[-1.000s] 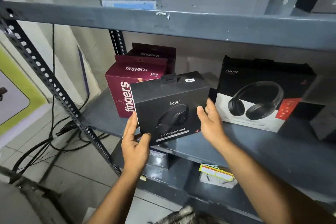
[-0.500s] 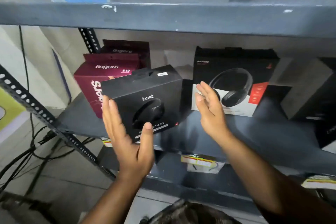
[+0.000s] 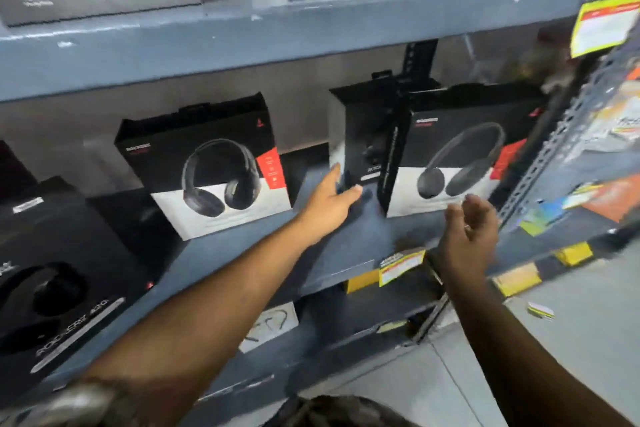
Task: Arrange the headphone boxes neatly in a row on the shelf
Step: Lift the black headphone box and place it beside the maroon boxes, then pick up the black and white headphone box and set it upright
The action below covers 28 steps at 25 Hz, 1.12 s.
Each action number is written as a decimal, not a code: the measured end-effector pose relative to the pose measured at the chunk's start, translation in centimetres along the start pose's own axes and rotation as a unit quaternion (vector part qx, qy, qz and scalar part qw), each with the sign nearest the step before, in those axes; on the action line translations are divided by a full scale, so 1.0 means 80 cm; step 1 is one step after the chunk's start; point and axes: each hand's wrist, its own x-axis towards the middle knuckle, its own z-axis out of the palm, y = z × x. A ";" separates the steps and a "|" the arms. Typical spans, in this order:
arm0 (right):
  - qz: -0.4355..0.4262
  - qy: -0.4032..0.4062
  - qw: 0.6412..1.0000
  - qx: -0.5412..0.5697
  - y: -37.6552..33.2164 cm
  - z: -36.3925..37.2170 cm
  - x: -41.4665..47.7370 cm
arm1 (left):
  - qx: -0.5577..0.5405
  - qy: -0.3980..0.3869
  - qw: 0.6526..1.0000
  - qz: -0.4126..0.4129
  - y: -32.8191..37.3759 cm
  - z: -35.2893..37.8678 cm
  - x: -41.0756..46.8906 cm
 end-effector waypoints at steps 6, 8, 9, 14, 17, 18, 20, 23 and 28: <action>-0.028 -0.088 0.984 -0.153 -0.011 -0.044 0.145 | 0.018 -0.060 0.998 0.021 0.045 0.089 0.074; -0.052 -0.131 0.975 -0.170 -0.008 -0.045 0.167 | 0.023 -0.038 0.999 0.005 0.049 0.094 0.086; -0.050 -0.139 0.975 -0.163 -0.005 -0.043 0.174 | 0.031 -0.028 0.999 -0.002 0.052 0.093 0.090; -0.022 -0.138 0.979 -0.151 0.012 -0.038 0.182 | 0.003 -0.014 0.999 0.038 0.054 0.090 0.080; -0.090 -0.137 0.973 -0.163 0.013 -0.044 0.149 | -0.090 -0.002 0.994 0.064 0.039 0.072 0.039; -0.105 -0.131 0.970 -0.174 0.016 -0.046 0.131 | -0.107 0.005 0.992 0.069 0.032 0.061 0.023; -0.121 -0.123 0.969 -0.179 0.018 -0.046 0.087 | -0.127 0.035 0.988 0.082 0.016 0.037 -0.015; -0.171 -0.151 0.963 -0.142 0.003 -0.037 0.032 | -0.209 0.126 0.969 0.050 0.003 -0.003 -0.078; -0.161 -0.279 0.946 -0.043 -0.032 -0.008 -0.029 | -0.202 0.268 0.939 -0.080 0.023 -0.075 -0.166</action>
